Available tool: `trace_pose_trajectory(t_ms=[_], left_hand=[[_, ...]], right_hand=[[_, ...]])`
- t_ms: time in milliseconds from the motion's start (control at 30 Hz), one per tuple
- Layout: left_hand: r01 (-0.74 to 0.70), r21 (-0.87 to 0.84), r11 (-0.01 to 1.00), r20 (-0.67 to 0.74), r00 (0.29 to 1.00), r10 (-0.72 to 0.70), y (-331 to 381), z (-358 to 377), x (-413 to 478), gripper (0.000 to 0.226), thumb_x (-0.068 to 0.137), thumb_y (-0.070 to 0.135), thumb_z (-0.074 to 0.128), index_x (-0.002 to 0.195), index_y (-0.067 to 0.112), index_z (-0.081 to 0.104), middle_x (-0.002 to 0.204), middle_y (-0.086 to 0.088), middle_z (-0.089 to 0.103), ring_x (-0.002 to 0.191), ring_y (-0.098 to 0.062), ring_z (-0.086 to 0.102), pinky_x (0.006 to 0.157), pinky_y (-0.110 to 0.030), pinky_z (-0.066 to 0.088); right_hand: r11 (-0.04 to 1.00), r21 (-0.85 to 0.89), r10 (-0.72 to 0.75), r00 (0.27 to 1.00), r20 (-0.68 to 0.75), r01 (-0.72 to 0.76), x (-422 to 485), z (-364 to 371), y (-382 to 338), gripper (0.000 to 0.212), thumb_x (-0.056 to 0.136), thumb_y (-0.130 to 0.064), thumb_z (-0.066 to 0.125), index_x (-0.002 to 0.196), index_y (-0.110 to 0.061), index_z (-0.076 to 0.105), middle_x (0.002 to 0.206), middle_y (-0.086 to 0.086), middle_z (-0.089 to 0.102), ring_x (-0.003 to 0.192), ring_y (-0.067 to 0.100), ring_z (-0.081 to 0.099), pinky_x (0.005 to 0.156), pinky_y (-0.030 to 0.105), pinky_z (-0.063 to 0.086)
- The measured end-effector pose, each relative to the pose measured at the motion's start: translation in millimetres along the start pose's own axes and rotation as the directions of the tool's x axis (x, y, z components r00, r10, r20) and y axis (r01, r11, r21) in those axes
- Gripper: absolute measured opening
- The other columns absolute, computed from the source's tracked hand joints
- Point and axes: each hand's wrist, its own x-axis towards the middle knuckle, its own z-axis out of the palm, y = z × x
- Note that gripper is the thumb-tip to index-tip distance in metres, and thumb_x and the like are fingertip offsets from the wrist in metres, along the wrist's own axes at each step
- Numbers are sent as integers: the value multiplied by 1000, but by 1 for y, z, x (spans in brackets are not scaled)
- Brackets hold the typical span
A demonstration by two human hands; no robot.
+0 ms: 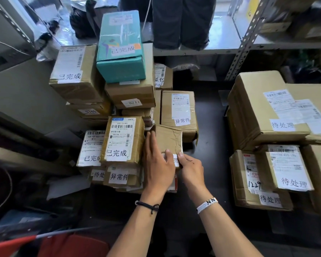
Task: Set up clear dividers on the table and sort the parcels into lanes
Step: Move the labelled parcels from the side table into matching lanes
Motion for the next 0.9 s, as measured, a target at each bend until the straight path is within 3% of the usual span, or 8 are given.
trace_pose_trajectory(t_ms=[67, 167, 300, 434, 534, 667, 800, 901], left_hand=[[67, 3, 998, 45, 997, -67, -1, 0, 1, 75, 106, 23, 53, 167, 16, 10, 174, -5, 19, 159, -22, 20, 128, -34, 20], [89, -37, 995, 66, 994, -87, 2, -1, 1, 71, 107, 19, 51, 167, 18, 15, 170, -6, 31, 154, -23, 33, 124, -38, 29], [37, -84, 996, 38, 999, -34, 11, -2, -2, 67, 107, 15, 51, 167, 22, 21, 163, -3, 43, 145, -21, 45, 117, -29, 37], [-23, -153, 988, 25, 999, 27, 26, 7, -10, 66, 106, 14, 52, 166, 20, 24, 164, -1, 41, 148, -19, 43, 121, -42, 38], [-49, -212, 976, 27, 998, 57, 38, 18, -19, 66, 105, 14, 53, 165, 22, 26, 165, 1, 40, 148, -15, 42, 122, -37, 37], [-104, -239, 965, 18, 994, 111, 51, 33, -31, 66, 103, 19, 57, 163, 22, 32, 162, 4, 44, 147, -10, 42, 122, -39, 38], [-177, -275, 945, -36, 984, 174, 64, 48, -45, 58, 98, 33, 56, 155, 23, 49, 153, 7, 55, 142, -6, 48, 119, -37, 42], [-276, -328, 904, -83, 961, 263, 77, 59, -55, 44, 100, 34, 57, 142, 24, 59, 142, 11, 61, 132, 5, 52, 111, -18, 43]], right_hand=[[998, 62, 5, 1000, 23, -6, 0, -1, 0, 34, 105, -37, 59, 83, -46, 82, 87, -10, 81, 88, 10, 77, 84, 40, 62], [995, 100, -19, 1000, 12, 18, -4, -4, -3, 38, 105, -36, 60, 76, -49, 81, 85, -12, 81, 80, 4, 76, 73, 31, 60], [992, 93, -89, 996, -11, 90, -8, -17, -7, 34, 105, -36, 60, 81, -39, 84, 86, -15, 80, 82, -3, 74, 67, 16, 54], [985, 77, -148, 987, -61, 152, -14, -40, -13, 29, 105, -36, 59, 93, -29, 85, 86, -16, 80, 84, -4, 72, 73, 17, 55], [981, 14, -191, 974, -119, 194, -19, -61, -16, 32, 104, -38, 58, 89, -26, 84, 83, -12, 80, 79, -3, 67, 75, 27, 54], [971, -66, -237, 956, -173, 229, -27, -92, -20, 42, 104, -43, 54, 94, -11, 78, 86, 9, 78, 86, 27, 72, 86, 50, 57], [951, -138, -301, 927, -225, 276, -41, -134, -28, 51, 98, -55, 48, 84, -15, 77, 77, 0, 76, 78, 22, 71, 76, 43, 57], [940, -173, -334, 892, -306, 293, -51, -167, -34, 54, 94, -54, 49, 57, -14, 50, 51, -9, 48, 52, 11, 40, 57, 36, 33]])
